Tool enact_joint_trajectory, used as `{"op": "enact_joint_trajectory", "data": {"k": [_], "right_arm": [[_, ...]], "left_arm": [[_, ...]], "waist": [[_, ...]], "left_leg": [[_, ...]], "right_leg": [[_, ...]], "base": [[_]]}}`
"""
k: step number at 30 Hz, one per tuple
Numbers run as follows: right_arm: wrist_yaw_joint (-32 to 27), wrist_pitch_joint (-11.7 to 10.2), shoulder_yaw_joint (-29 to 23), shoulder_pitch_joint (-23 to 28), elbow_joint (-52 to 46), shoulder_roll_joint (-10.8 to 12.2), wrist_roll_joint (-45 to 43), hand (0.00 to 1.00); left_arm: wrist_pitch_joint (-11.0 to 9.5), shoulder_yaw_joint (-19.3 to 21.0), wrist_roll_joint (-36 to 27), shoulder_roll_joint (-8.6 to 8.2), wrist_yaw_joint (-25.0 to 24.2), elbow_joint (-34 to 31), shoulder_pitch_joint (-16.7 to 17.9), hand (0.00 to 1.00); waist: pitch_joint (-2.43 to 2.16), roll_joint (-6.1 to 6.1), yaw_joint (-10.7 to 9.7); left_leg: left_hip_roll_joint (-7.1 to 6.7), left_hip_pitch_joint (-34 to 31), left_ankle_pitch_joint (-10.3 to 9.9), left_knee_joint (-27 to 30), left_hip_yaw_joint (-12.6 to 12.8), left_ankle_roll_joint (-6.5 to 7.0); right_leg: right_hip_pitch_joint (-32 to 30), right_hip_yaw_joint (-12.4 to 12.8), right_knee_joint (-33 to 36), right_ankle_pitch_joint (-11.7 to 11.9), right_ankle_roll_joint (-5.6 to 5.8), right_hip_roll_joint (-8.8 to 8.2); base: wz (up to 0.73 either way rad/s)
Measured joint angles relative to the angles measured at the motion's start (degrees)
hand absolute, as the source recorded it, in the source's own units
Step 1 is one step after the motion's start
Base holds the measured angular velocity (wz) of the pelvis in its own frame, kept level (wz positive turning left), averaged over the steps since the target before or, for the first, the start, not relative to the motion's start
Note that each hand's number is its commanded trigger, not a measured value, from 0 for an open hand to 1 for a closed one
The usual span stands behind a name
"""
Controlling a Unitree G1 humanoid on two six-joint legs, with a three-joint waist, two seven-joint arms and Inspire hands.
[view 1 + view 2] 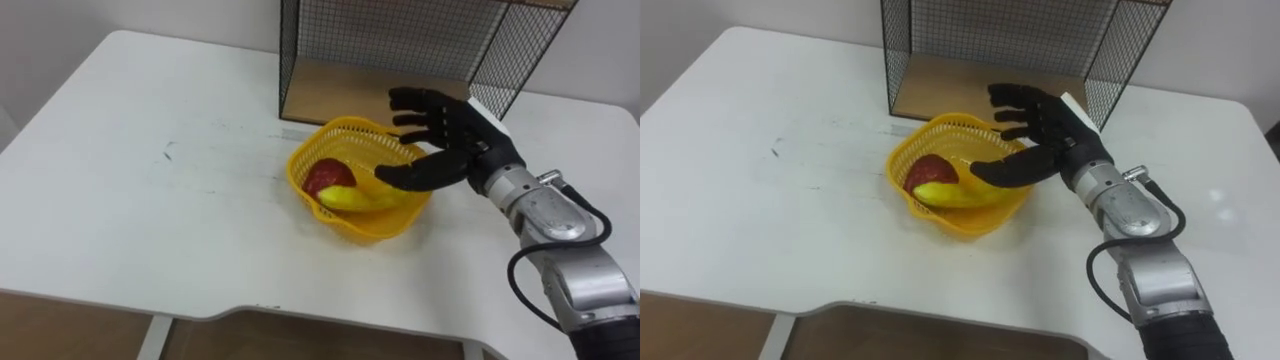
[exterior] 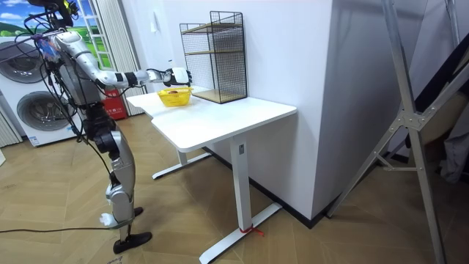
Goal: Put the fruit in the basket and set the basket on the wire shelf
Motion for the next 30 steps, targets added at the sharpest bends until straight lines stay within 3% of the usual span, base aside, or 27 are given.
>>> {"op": "enact_joint_trajectory", "data": {"k": [15,20,23,25,28,30], "right_arm": [[-0.1,0.0,0.0,0.0,0.1,0.0,0.4,0.00],[-0.4,0.0,-0.3,0.1,-0.5,0.0,2.9,0.00],[-1.1,-0.5,-1.5,0.2,-2.2,0.0,3.6,0.00],[-2.8,-0.8,-3.0,0.7,-2.2,0.0,4.9,0.00],[-4.9,-1.1,-5.8,2.1,-2.2,0.0,5.7,0.00],[-7.2,-1.2,-8.5,4.2,-2.2,0.1,7.4,0.00]], "left_arm": [[-0.1,-0.4,-0.2,0.14,0.0,0.0,0.5,0.00],[-0.2,0.3,-0.6,0.16,0.2,0.0,0.5,0.00],[-0.6,0.6,-3.2,0.15,0.2,0.0,1.0,0.00],[-1.3,1.1,-7.2,0.08,0.2,0.1,1.3,0.00],[-2.2,3.4,-13.4,-0.01,1.3,0.2,1.9,0.00],[-2.6,6.1,-19.1,-0.11,2.9,0.2,3.9,0.00]], "waist": [[0.05,-0.11,-0.7],[-0.20,-0.46,-1.3],[-0.22,-0.49,-1.5],[0.02,-0.07,-1.7],[-0.03,0.01,-2.1],[-0.41,0.57,-3.0]], "left_leg": [[-0.09,0.1,0.0,0.0,-0.6,0.00],[-0.13,0.0,0.0,0.1,-0.9,0.00],[-0.16,0.3,0.0,0.3,-1.1,0.00],[-0.18,1.1,0.0,0.2,-1.1,0.00],[-0.24,1.0,0.0,0.2,-1.3,0.00],[-0.30,1.1,0.0,0.2,-1.4,0.00]], "right_leg": [[0.7,-0.5,-0.1,0.0,0.00,-0.02],[0.9,-0.7,-0.1,0.0,0.00,-0.03],[1.3,-1.3,-0.2,0.0,0.01,-0.08],[2.2,-1.3,-0.3,0.0,0.01,-0.10],[2.2,-1.5,-0.3,0.0,0.01,-0.13],[2.3,-1.7,-0.3,0.0,0.02,-0.20]], "base": [[0.01],[0.04],[0.05],[0.04],[0.04],[0.02]]}}
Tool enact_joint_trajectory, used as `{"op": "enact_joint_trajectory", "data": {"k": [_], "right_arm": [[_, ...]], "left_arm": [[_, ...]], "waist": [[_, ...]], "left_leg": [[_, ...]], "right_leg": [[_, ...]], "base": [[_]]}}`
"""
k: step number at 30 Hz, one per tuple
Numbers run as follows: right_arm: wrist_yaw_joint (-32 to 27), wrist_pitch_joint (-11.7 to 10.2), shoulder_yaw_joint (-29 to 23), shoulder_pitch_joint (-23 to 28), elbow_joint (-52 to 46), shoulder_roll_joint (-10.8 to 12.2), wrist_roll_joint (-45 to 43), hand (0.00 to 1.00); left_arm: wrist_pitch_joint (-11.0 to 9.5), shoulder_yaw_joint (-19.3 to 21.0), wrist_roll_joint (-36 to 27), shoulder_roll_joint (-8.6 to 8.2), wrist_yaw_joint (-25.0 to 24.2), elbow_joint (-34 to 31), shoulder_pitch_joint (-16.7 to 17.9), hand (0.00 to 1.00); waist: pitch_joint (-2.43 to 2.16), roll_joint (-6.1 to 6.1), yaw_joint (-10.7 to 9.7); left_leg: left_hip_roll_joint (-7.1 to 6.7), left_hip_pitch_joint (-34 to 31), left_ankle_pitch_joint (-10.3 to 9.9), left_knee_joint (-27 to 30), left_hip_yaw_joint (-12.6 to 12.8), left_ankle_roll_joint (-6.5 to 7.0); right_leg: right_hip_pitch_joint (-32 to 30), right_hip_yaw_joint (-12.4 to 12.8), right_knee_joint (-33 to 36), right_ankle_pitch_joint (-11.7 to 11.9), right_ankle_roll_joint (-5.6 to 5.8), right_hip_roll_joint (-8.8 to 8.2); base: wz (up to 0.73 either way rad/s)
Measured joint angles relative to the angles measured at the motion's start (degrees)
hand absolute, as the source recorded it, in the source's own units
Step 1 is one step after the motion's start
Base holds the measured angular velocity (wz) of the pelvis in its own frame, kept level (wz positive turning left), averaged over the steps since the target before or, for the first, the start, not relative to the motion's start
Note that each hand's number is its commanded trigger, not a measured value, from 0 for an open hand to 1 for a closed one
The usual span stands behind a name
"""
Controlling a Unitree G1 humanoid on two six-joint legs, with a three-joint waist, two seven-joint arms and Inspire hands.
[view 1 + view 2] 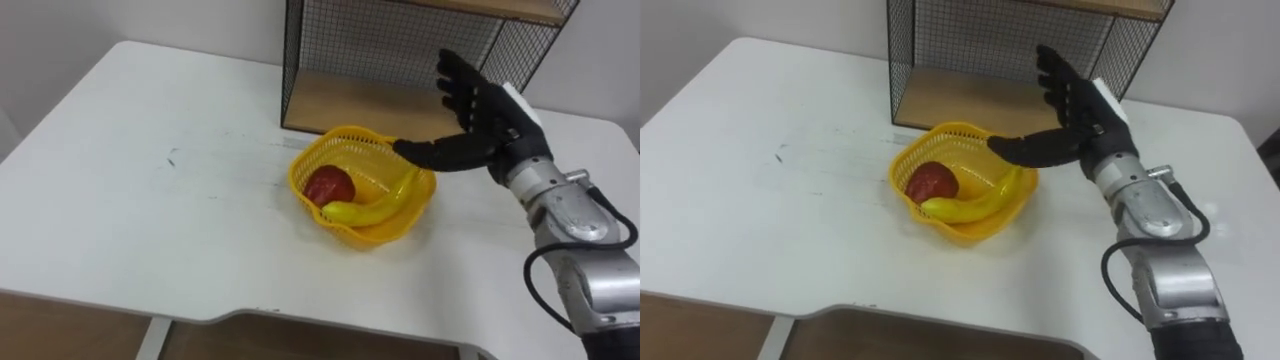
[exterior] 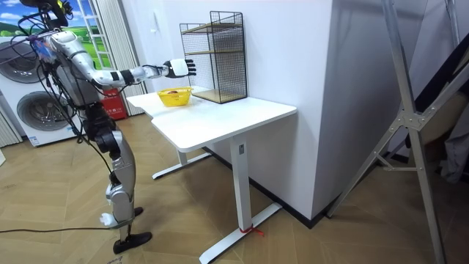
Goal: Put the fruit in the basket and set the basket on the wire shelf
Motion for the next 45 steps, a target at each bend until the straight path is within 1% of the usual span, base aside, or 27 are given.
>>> {"op": "enact_joint_trajectory", "data": {"k": [2,4,5,6,7,8,9,10,11,12,13,14,15,16,18,19,22,25,26,28,30,31,34,36,39,42,45], "right_arm": [[-2.1,0.0,-2.0,1.7,-0.1,0.0,1.7,0.00],[-4.8,0.0,-3.9,4.2,-0.2,-0.1,5.7,0.00],[-5.5,-0.1,-4.3,4.8,-0.2,-0.1,6.6,0.00],[-6.5,-0.2,-5.0,6.6,-0.2,-0.1,7.8,0.00],[-7.6,-0.2,-5.3,8.6,-0.3,-0.1,8.2,0.00],[-8.4,-0.2,-5.4,9.7,-0.7,-0.1,8.3,0.00],[-9.7,-0.1,-6.1,12.0,-1.7,-0.1,8.5,0.00],[-11.1,-0.1,-7.1,13.8,-2.7,-0.1,8.7,0.00],[-11.9,-0.2,-7.5,14.3,-2.8,-0.1,8.8,0.00],[-13.7,-0.2,-8.6,15.2,-2.8,0.0,8.5,0.00],[-15.2,-0.2,-9.8,16.3,-2.9,0.1,7.9,0.00],[-15.9,-0.2,-10.2,16.6,-2.9,0.2,7.7,0.00],[-17.1,-0.2,-11.3,17.4,-3.4,0.3,7.4,0.00],[-17.7,-0.2,-12.0,18.0,-4.0,0.3,7.3,0.00],[-19.6,-1.2,-13.6,19.7,-4.2,0.8,7.0,0.00],[-20.3,-1.2,-14.2,20.7,-4.3,0.8,6.7,0.00],[-21.9,-1.2,-14.5,23.2,-5.6,1.0,6.5,0.00],[-22.6,-1.8,-14.6,25.0,-6.3,1.4,6.4,0.00],[-22.6,-1.9,-14.9,25.1,-6.3,1.8,6.4,0.00],[-22.9,-2.1,-15.8,25.1,-6.3,3.5,5.9,0.00],[-22.3,-2.1,-15.8,25.1,-6.3,3.6,5.7,0.00],[-21.9,-2.1,-15.8,25.1,-6.3,3.6,5.6,0.00],[-21.4,-2.4,-15.8,25.1,-6.3,3.6,5.5,0.00],[-20.1,-3.4,-14.9,25.1,-6.3,3.9,5.4,0.00],[-18.0,-4.1,-14.0,25.1,-6.3,5.6,5.4,0.00],[-15.9,-4.1,-13.6,24.3,-6.3,7.0,5.4,0.00],[-13.9,-4.2,-11.1,22.9,-6.3,7.1,5.2,0.00]], "left_arm": [[0.0,2.6,-5.5,-0.19,1.9,-0.4,0.9,0.00],[-0.1,5.9,-14.4,-0.55,6.6,-0.8,1.4,0.00],[-0.2,6.9,-16.2,-0.59,7.7,-1.0,1.2,0.00],[-0.5,9.4,-19.8,-0.62,10.0,-1.7,0.9,0.00],[-0.7,11.4,-23.7,-0.61,13.0,-4.0,1.0,0.00],[-0.8,12.2,-25.2,-0.61,14.6,-5.3,1.0,0.00],[-1.0,14.1,-27.1,-0.68,17.4,-8.6,1.0,0.00],[-1.5,16.1,-28.8,-0.67,20.1,-12.3,1.0,0.00],[-2.2,16.9,-29.9,-0.62,21.6,-14.3,1.0,0.00],[-3.2,18.0,-31.6,-0.62,24.7,-18.9,1.1,0.00],[-4.6,18.5,-32.1,-0.65,27.5,-23.2,0.9,0.00],[-5.0,19.0,-31.9,-0.77,29.1,-25.2,0.9,0.00],[-5.1,19.6,-31.6,-0.85,32.3,-30.2,0.8,0.00],[-5.3,20.1,-31.4,-0.85,33.8,-32.6,0.7,0.00],[-7.4,21.4,-29.2,-0.82,39.6,-41.9,0.6,0.00],[-8.0,21.4,-29.2,-0.80,42.0,-46.4,0.6,0.00],[-9.1,22.5,-27.5,-0.80,46.9,-54.4,0.6,0.00],[-10.0,23.2,-27.0,-0.81,50.1,-60.1,0.6,0.00],[-10.1,23.3,-26.9,-0.81,50.5,-61.3,0.6,0.00],[-10.5,23.4,-23.8,-0.79,51.7,-65.3,-0.4,0.00],[-11.7,23.4,-21.0,-0.79,51.8,-66.7,-1.5,0.00],[-12.1,23.2,-20.3,-0.79,51.6,-68.1,-1.6,0.00],[-12.4,22.5,-20.4,-0.78,50.5,-72.0,-1.6,0.00],[-13.7,19.5,-20.4,-0.75,48.0,-73.5,-1.6,0.00],[-13.7,15.9,-20.6,-0.77,43.5,-73.5,-2.4,0.00],[-13.8,12.1,-20.6,-0.79,38.0,-73.5,-4.8,0.00],[-13.8,7.5,-21.4,-0.77,31.8,-73.5,-5.1,0.00]], "waist": [[-0.22,0.51,-0.6],[-0.22,1.23,-1.0],[-0.27,1.31,-1.1],[-0.32,1.58,-1.2],[-0.39,1.81,-1.3],[-0.39,1.97,-1.3],[-0.44,2.22,-1.2],[-0.47,2.38,-1.2],[-0.49,2.41,-1.2],[-0.48,2.42,-1.3],[-0.52,2.42,-1.0],[-0.55,2.46,-0.9],[-0.55,2.48,-0.8],[-0.56,2.47,-0.6],[-0.51,2.57,-0.6],[-0.52,2.52,-0.4],[-0.58,2.52,-0.1],[-0.38,3.11,0.1],[-0.30,3.23,0.2],[-0.06,3.60,0.1],[0.06,3.90,0.1],[0.15,4.33,-0.1],[0.09,4.49,-0.5],[0.11,4.97,-1.1],[0.05,5.10,-1.8],[0.40,4.56,-1.8],[0.73,3.68,-3.1]], "left_leg": [[-0.02,0.0,0.0,0.0,0.0,0.00],[0.04,0.1,0.0,0.0,0.1,0.00],[0.07,0.1,0.0,0.0,0.2,0.00],[0.11,0.1,0.0,0.0,0.3,-0.01],[0.11,0.0,0.1,-0.1,0.3,-0.04],[0.11,0.0,0.2,-0.1,0.2,-0.05],[0.02,-0.1,0.3,-0.4,0.2,-0.03],[-0.03,0.0,0.5,-0.9,0.2,-0.04],[-0.06,0.0,0.6,-1.0,0.2,-0.06],[-0.06,0.0,0.7,-1.1,0.2,-0.09],[-0.05,0.0,0.7,-1.0,0.2,-0.10],[-0.04,0.0,0.7,-0.9,0.2,-0.10],[0.00,0.0,0.7,-0.9,0.4,-0.10],[0.00,0.0,0.7,-1.0,0.4,-0.10],[0.03,0.1,0.7,-1.0,0.4,-0.10],[-0.01,0.1,0.7,-1.0,0.4,-0.09],[0.01,0.5,0.7,-1.1,0.4,-0.09],[0.02,1.0,0.7,-1.0,0.4,-0.10],[0.03,1.0,0.7,-1.0,0.4,-0.10],[0.05,0.9,0.7,-0.9,0.3,-0.10],[0.02,0.9,0.6,-1.0,0.4,-0.09],[0.02,0.8,0.6,-1.0,0.4,-0.09],[0.03,0.4,0.6,-1.0,0.3,-0.09],[0.01,0.8,0.7,-1.0,0.3,-0.10],[0.03,0.9,0.7,-0.9,0.5,-0.10],[-0.02,0.9,0.7,-0.9,0.4,-0.09],[-0.02,0.7,0.7,-0.8,0.7,-0.09]], "right_leg": [[-0.1,0.3,0.0,0.0,0.00,0.01],[0.0,0.2,0.0,0.0,0.00,0.02],[0.0,0.2,0.0,0.0,0.00,0.03],[-0.1,0.3,0.0,0.0,0.00,0.07],[-0.2,0.3,0.1,0.0,0.00,0.06],[-0.3,0.3,0.2,0.0,-0.01,0.05],[-0.5,0.3,0.3,0.0,0.00,-0.04],[-0.5,0.3,0.3,0.0,0.00,-0.08],[-0.6,0.3,0.3,0.0,-0.01,-0.09],[-0.6,0.3,0.3,0.0,-0.01,-0.08],[-0.6,0.3,0.4,0.0,-0.01,-0.07],[-0.6,0.3,0.4,0.0,-0.02,-0.07],[-0.7,0.5,0.5,0.0,-0.04,-0.05],[-0.7,0.6,0.5,0.0,-0.05,-0.04],[-0.7,0.6,0.4,0.0,-0.08,-0.02],[-0.8,0.5,0.4,0.1,-0.07,-0.05],[-0.6,0.6,0.3,0.1,-0.07,-0.01],[-0.5,0.6,0.2,0.1,-0.07,0.01],[-0.5,0.6,0.2,0.1,-0.07,0.03],[-0.7,0.6,0.2,0.1,-0.07,0.05],[-0.7,0.6,0.3,0.1,-0.07,0.02],[-0.7,0.5,0.3,0.0,-0.06,-0.01],[-0.8,0.5,0.3,0.0,-0.07,0.02],[-0.7,0.5,0.3,0.0,-0.07,0.02],[-0.6,0.5,0.3,0.0,-0.07,0.03],[-0.6,0.5,0.4,0.0,-0.06,-0.04],[-0.7,0.8,0.4,0.1,-0.06,-0.04]], "base": [[-0.02],[0.00],[-0.03],[0.00],[0.00],[0.00],[0.00],[0.00],[0.00],[0.00],[0.00],[-0.04],[-0.06],[-0.06],[0.00],[0.00],[0.00],[0.00],[0.00],[0.00],[0.00],[0.00],[0.00],[0.00],[0.00],[-0.01],[-0.03]]}}
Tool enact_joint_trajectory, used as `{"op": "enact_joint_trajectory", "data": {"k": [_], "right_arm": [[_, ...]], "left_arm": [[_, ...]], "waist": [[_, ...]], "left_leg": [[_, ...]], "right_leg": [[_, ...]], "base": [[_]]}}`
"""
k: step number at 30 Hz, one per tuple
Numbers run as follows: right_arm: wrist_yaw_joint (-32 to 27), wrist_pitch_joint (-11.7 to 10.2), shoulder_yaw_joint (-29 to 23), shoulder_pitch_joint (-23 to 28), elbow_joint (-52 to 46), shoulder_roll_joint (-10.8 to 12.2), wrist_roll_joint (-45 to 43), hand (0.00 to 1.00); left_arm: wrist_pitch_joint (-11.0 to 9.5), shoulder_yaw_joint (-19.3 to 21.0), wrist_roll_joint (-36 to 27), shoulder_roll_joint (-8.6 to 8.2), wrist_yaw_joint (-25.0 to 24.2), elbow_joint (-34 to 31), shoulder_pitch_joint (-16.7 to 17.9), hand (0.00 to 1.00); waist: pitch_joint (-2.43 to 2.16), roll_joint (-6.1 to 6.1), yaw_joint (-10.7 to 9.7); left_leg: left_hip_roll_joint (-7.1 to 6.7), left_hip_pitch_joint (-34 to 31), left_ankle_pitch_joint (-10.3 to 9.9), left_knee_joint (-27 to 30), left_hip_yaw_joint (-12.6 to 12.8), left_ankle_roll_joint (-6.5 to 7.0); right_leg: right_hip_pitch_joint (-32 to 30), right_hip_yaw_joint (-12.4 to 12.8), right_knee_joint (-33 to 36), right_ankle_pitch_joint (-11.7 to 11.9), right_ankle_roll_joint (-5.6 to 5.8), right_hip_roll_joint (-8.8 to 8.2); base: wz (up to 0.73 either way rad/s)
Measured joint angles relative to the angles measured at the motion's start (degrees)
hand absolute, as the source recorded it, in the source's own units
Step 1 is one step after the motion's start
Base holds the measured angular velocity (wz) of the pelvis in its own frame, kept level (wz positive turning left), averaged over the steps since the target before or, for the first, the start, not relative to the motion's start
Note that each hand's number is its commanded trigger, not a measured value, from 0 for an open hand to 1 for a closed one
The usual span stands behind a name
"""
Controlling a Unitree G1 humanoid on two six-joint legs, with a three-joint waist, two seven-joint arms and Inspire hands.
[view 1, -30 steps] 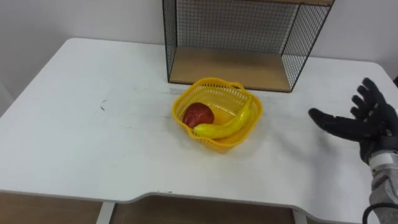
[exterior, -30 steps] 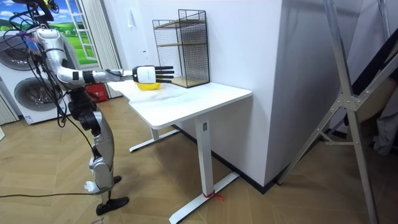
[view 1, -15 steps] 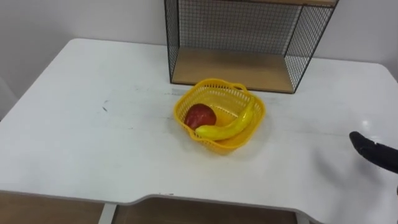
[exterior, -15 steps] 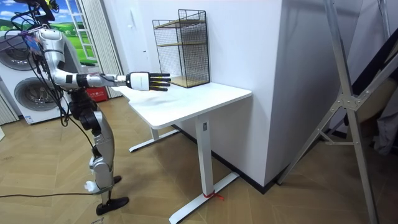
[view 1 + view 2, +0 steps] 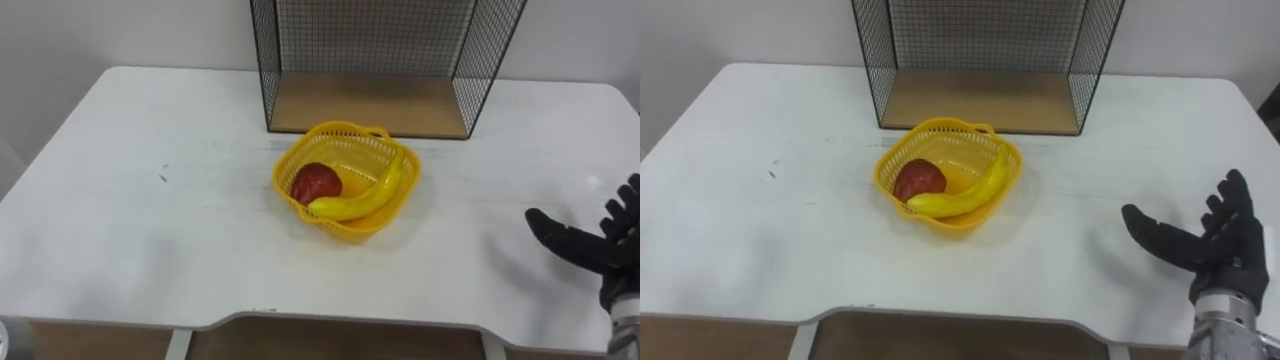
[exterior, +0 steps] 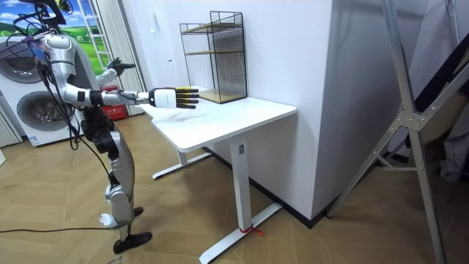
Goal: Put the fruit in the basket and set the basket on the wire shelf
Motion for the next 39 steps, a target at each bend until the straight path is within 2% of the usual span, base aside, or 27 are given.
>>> {"op": "enact_joint_trajectory", "data": {"k": [3,6,9,14,16,22,25,28,39], "right_arm": [[2.1,-0.5,3.0,-1.0,0.0,0.1,0.0,0.00],[3.9,-0.6,5.6,-1.4,0.0,0.2,0.3,0.00],[5.9,-0.6,6.9,-1.3,0.2,0.4,0.6,0.00],[8.4,-0.6,8.7,-1.3,0.2,0.6,1.9,0.00],[9.9,-0.6,9.0,-1.5,0.2,1.9,2.3,0.00],[10.6,-0.6,10.5,-2.6,0.2,3.4,6.0,0.00],[11.3,-0.6,11.0,-2.6,0.2,4.5,7.8,0.00],[11.8,-0.6,12.6,-2.6,0.2,4.7,10.2,0.00],[14.7,-0.7,15.7,-2.6,0.7,4.8,10.7,0.00]], "left_arm": [[0.1,-5.2,-1.6,0.01,-5.8,0.7,-0.9,0.00],[0.1,-8.5,-4.5,0.02,-11.5,3.4,-2.6,0.00],[0.2,-10.2,-7.0,-0.02,-16.1,7.5,-4.3,0.00],[0.7,-13.4,-7.0,-0.18,-21.8,12.0,-4.7,0.00],[1.9,-13.7,-7.1,-0.76,-24.6,12.6,-4.8,0.00],[2.8,-14.7,-9.3,-1.67,-28.0,12.9,-4.8,0.00],[2.8,-14.7,-10.0,-2.43,-28.8,12.9,-4.9,0.00],[2.8,-15.4,-11.3,-3.37,-29.2,13.4,-4.9,0.00],[2.9,-18.2,-16.0,-3.39,-32.9,14.9,-4.9,0.00]], "waist": [[-0.05,-0.44,-0.9],[0.04,0.18,-1.4],[0.00,0.65,-1.4],[0.07,0.95,-1.5],[0.06,0.91,-1.6],[0.03,0.93,-2.9],[0.03,0.93,-2.8],[0.03,0.91,-2.7],[0.22,0.60,-2.5]], "left_leg": [[0.00,0.0,0.0,0.1,0.4,0.00],[0.06,0.2,0.0,0.0,1.6,0.00],[0.19,0.7,0.0,-0.1,2.6,0.00],[0.48,1.0,0.0,-0.1,4.6,0.00],[0.59,1.0,0.0,-0.3,4.8,-0.01],[0.63,0.9,0.0,-0.7,4.7,-0.01],[0.65,1.1,0.0,-0.9,4.7,-0.01],[0.69,1.5,0.0,-1.2,5.0,-0.01],[0.82,2.3,0.0,-1.7,6.0,-0.01]], "right_leg": [[0.0,0.5,-0.1,0.0,0.03,0.02],[0.0,1.3,-0.1,0.1,0.10,0.01],[0.0,2.2,-0.1,0.1,0.10,0.07],[-0.2,2.8,0.0,0.1,0.10,0.11],[-0.5,2.9,0.1,0.1,0.08,0.19],[-0.8,2.8,0.0,0.2,0.00,0.28],[-0.8,3.0,0.0,0.2,-0.01,0.35],[-0.7,3.6,0.0,0.2,-0.03,0.46],[-0.7,4.9,0.0,0.2,-0.04,0.67]], "base": [[-0.06],[-0.15],[-0.14],[-0.10],[-0.04],[0.00],[-0.01],[-0.07],[-0.06]]}}
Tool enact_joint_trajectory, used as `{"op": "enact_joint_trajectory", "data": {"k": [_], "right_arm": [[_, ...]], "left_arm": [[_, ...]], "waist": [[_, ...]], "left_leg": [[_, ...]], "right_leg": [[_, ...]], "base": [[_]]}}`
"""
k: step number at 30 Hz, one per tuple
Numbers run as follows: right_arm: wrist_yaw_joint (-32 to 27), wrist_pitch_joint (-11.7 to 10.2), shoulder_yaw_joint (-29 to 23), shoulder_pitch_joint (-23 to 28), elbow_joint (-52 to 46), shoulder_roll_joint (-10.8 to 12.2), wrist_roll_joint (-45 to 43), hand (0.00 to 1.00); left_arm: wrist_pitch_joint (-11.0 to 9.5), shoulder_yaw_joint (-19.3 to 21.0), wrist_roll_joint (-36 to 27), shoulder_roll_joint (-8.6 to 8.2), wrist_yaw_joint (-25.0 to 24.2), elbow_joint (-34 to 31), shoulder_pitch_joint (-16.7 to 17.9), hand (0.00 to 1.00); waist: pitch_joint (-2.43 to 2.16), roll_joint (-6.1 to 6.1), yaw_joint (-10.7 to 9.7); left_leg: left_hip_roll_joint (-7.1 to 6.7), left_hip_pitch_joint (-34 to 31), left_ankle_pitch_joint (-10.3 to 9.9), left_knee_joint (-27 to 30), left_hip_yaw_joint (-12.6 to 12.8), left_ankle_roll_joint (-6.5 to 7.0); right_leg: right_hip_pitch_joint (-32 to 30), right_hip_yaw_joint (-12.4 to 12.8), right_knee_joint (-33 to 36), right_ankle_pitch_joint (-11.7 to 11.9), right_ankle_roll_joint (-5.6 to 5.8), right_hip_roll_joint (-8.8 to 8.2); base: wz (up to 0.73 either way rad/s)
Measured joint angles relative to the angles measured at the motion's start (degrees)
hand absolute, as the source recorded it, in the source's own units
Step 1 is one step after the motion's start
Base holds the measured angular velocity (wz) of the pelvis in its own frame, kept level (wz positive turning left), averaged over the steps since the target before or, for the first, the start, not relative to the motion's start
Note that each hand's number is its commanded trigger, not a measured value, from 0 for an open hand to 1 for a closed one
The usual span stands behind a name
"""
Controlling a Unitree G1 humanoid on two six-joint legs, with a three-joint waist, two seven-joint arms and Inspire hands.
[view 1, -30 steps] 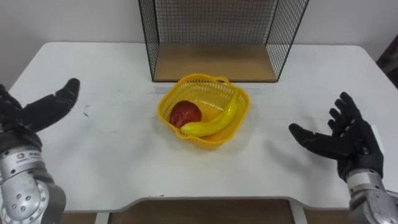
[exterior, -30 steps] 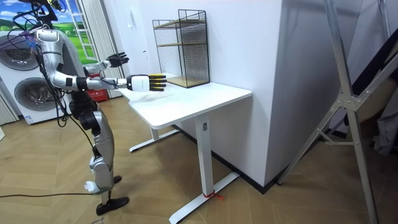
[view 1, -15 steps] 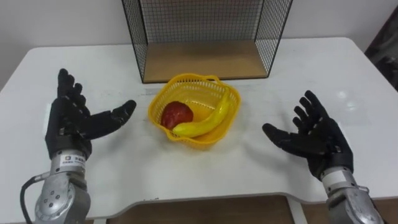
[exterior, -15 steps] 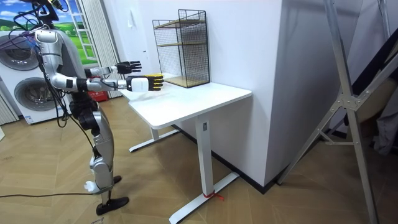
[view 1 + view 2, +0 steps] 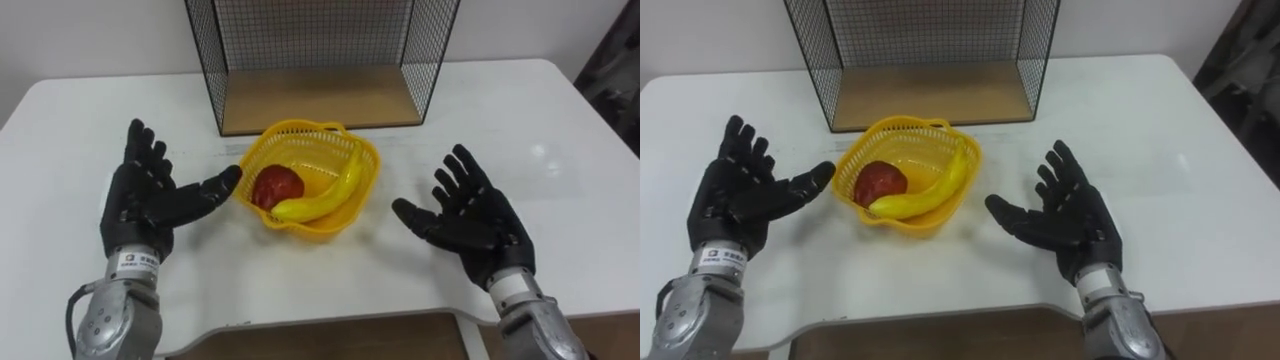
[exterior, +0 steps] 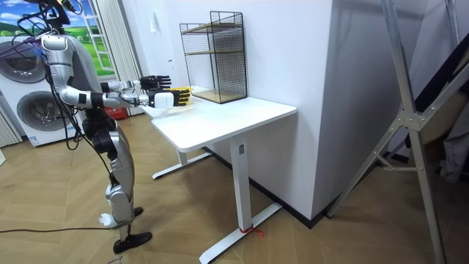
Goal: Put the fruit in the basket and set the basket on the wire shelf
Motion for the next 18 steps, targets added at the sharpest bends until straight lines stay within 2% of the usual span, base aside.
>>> {"op": "enact_joint_trajectory", "data": {"k": [3,9,12,18], "right_arm": [[1.5,0.0,0.7,0.0,0.0,0.5,0.0,0.00],[2.8,0.1,1.4,0.0,0.0,0.7,0.0,0.00],[3.5,0.5,1.4,0.0,0.1,1.4,0.0,0.00],[4.4,1.3,1.9,-0.8,1.5,1.7,-0.5,0.00]], "left_arm": [[1.3,-0.3,0.0,-0.05,-1.8,0.2,0.0,0.00],[2.5,-1.2,0.0,-0.36,-3.6,3.6,0.0,0.00],[3.9,-1.8,0.0,-0.39,-4.5,4.0,0.0,0.00],[5.0,-3.0,0.0,-0.52,-6.8,4.8,-0.3,0.00]], "waist": [[0.00,0.01,-0.1],[0.05,0.24,-0.1],[0.14,0.39,-0.2],[0.18,0.56,-0.2]], "left_leg": [[0.04,0.0,0.0,0.0,0.1,0.00],[0.06,0.1,0.0,0.0,0.3,0.00],[0.07,-0.2,0.0,0.0,0.4,0.00],[0.08,-0.4,0.0,0.1,0.4,0.00]], "right_leg": [[-0.1,0.3,-0.1,0.0,-0.04,0.07],[-0.1,0.6,-0.1,0.0,-0.05,0.09],[-0.4,0.6,0.0,0.0,-0.05,0.12],[-0.6,0.7,0.0,0.0,-0.05,0.14]], "base": [[-0.05],[-0.02],[0.00],[-0.01]]}}
